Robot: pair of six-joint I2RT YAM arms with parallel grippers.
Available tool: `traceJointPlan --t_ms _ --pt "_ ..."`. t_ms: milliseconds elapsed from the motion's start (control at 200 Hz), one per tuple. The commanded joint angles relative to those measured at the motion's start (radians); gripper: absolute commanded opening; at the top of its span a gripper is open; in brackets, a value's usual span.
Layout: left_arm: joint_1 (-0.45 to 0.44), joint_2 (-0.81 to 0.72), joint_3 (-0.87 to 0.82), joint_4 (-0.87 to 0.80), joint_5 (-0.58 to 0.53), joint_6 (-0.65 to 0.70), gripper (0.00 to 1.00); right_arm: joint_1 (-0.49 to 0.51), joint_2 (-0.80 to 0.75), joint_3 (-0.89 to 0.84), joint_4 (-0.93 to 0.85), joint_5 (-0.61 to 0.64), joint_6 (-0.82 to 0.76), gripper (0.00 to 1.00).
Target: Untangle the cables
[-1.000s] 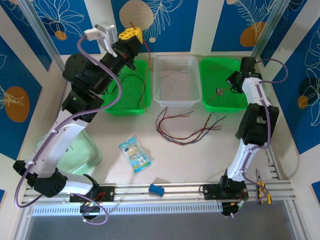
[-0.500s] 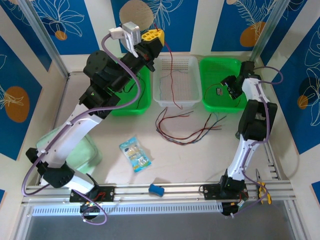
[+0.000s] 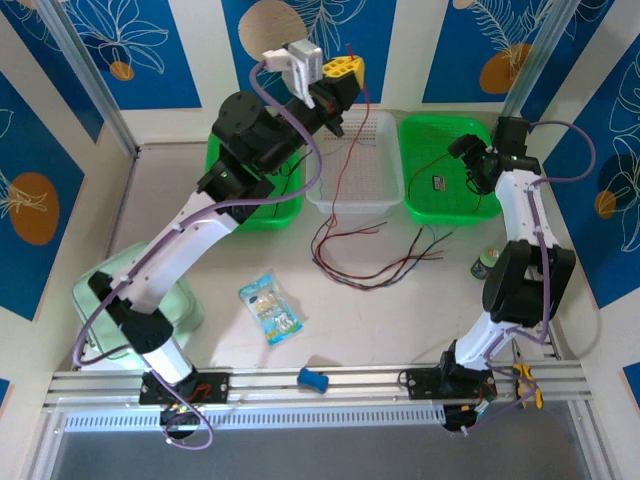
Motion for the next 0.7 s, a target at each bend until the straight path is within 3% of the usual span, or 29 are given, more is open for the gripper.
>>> traceJointPlan --t_ms 0,275,480,695 --pt "-0.013 0.080 0.132 0.053 0.020 0.008 0.00 0.021 -0.102 -0.079 0.033 -0.023 -0.002 0.94" --pt "-0.016 0.389 0.644 0.033 0.017 0.034 0.00 -0.009 -0.366 -0.330 0.060 -0.029 0.000 0.98" --pt "-0.016 0.488 0.645 0.213 -0.057 -0.026 0.00 -0.044 -0.540 -0.455 0.041 -0.038 0.027 0.99" --pt "-0.018 0.735 0.693 0.299 -0.137 -0.176 0.00 -0.069 -0.611 -0.463 -0.009 -0.095 -0.013 0.99"
